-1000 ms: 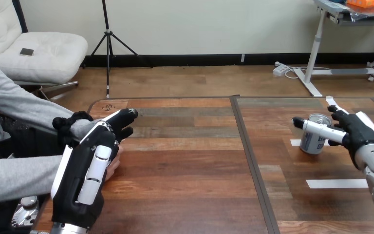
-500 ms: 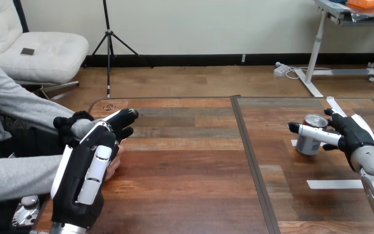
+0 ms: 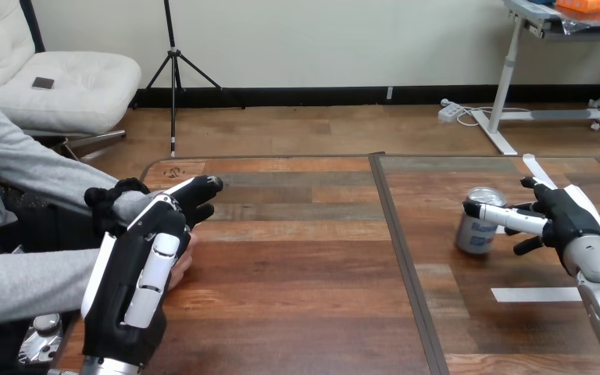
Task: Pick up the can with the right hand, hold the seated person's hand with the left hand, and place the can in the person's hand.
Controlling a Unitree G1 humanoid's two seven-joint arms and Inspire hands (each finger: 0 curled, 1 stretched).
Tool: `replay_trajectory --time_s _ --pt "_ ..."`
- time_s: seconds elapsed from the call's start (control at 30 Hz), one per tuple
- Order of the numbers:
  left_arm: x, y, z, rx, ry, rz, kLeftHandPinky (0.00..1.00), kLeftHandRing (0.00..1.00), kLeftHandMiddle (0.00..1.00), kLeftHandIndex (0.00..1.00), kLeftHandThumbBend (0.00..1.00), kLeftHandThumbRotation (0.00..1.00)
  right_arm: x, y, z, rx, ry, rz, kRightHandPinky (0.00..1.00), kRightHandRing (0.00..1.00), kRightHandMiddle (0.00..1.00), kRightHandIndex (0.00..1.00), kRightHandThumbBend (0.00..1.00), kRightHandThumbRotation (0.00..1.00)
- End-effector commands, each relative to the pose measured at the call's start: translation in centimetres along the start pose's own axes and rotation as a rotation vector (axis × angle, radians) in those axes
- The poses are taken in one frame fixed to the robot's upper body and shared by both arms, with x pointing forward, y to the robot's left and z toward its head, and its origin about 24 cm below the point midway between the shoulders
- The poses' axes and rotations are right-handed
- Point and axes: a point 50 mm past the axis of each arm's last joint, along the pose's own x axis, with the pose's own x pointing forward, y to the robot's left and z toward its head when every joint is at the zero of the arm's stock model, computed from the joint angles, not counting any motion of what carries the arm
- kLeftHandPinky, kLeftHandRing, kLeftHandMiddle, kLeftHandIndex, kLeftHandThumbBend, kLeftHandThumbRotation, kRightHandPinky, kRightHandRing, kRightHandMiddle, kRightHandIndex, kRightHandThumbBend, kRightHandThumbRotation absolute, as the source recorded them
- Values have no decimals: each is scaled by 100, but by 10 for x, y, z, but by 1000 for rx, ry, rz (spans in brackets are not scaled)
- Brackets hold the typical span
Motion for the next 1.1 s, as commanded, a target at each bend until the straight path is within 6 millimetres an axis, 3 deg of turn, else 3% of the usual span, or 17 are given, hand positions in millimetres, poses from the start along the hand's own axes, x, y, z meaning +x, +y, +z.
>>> replay_trajectory --time_s 0.0,0.27,0.47,0.67,0.87,0.97,1.07 --pt "11 0 14 5 -83 -12 86 88 82 75 51 85 2 -1 14 -5 -42 -17 46 78 83 96 100 43" --pt "11 1 14 10 -87 -17 86 88 82 74 55 86 2 -1 15 22 -49 -24 41 72 79 95 100 39" --pt "11 1 14 13 -90 -16 86 88 83 74 56 86 2 -1 15 18 -54 -26 42 76 83 95 100 37" --pt "10 1 14 14 -95 -17 86 88 82 74 55 87 2 -1 16 8 -52 -27 50 82 87 94 100 36" --pt "10 1 14 10 -96 -13 86 88 82 74 54 87 2 -1 17 -11 -46 -26 70 92 93 94 100 36" --pt "10 1 14 3 -97 -9 86 88 82 74 54 87 3 -1 17 -8 -45 -26 74 93 94 94 100 36" --pt "10 1 14 -1 -95 -6 86 88 82 74 53 87 3 -1 18 2 -46 -25 68 88 91 94 100 35"
